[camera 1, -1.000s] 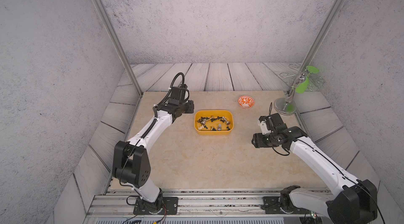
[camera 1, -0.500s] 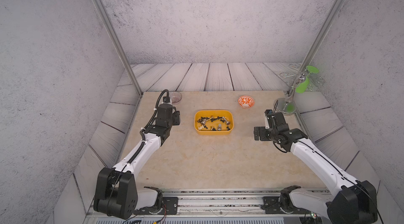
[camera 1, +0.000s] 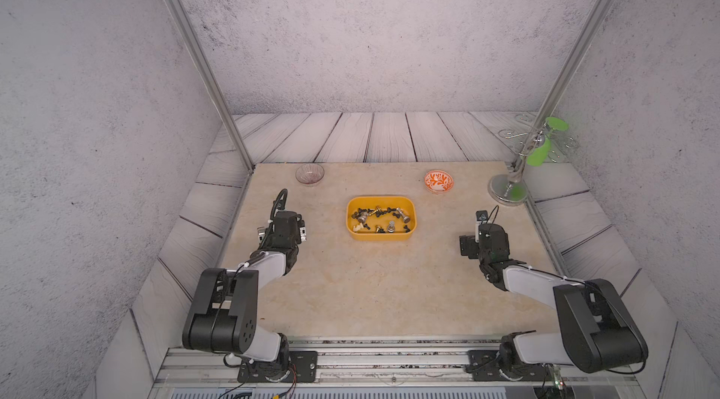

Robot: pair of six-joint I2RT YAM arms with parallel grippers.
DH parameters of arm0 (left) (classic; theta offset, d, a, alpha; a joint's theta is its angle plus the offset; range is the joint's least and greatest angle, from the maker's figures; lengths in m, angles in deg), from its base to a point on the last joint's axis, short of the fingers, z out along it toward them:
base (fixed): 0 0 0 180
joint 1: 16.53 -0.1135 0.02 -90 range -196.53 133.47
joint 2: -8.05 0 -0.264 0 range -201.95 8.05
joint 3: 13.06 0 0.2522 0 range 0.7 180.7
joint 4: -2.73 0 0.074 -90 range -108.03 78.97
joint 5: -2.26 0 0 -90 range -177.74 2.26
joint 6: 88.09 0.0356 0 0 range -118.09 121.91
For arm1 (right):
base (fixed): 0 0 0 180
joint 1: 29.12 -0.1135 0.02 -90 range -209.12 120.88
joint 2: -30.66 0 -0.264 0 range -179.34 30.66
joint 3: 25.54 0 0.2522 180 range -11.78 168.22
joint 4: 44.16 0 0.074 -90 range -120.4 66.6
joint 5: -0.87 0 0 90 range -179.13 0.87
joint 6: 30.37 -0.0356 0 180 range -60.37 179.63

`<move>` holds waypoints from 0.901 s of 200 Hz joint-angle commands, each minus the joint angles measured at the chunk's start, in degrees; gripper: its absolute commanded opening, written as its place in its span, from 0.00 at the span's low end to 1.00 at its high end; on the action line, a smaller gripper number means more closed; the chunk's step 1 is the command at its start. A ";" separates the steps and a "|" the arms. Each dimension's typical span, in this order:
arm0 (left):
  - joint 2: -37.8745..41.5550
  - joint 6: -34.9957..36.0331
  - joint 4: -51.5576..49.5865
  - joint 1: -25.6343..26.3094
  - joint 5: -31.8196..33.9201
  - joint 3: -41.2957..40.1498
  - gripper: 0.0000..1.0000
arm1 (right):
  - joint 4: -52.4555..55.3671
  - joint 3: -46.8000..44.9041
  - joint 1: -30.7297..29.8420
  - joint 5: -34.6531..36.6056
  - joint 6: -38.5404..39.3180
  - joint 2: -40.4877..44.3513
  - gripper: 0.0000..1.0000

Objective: Put the chess pieces into the storage box
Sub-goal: Reset both arms

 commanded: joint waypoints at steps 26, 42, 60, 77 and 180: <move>-2.71 3.08 24.37 -4.26 -11.32 -8.52 0.99 | -21.54 -1.60 8.39 -11.83 -3.65 -8.40 0.99; -2.15 2.63 25.86 -4.40 -10.62 -9.34 0.99 | -18.91 -0.97 8.35 -14.06 -2.62 -7.62 0.99; -3.39 3.06 26.20 -4.14 -10.25 -8.83 0.99 | -16.35 0.18 8.40 -15.23 -2.25 -7.56 0.99; -2.56 3.14 24.49 -4.17 -10.38 -8.32 0.99 | -16.13 0.26 8.40 -15.23 -2.24 -7.48 0.99; -1.64 3.14 20.76 -4.07 -10.57 -7.46 0.99 | -16.03 0.17 8.40 -15.14 -2.20 -7.36 0.99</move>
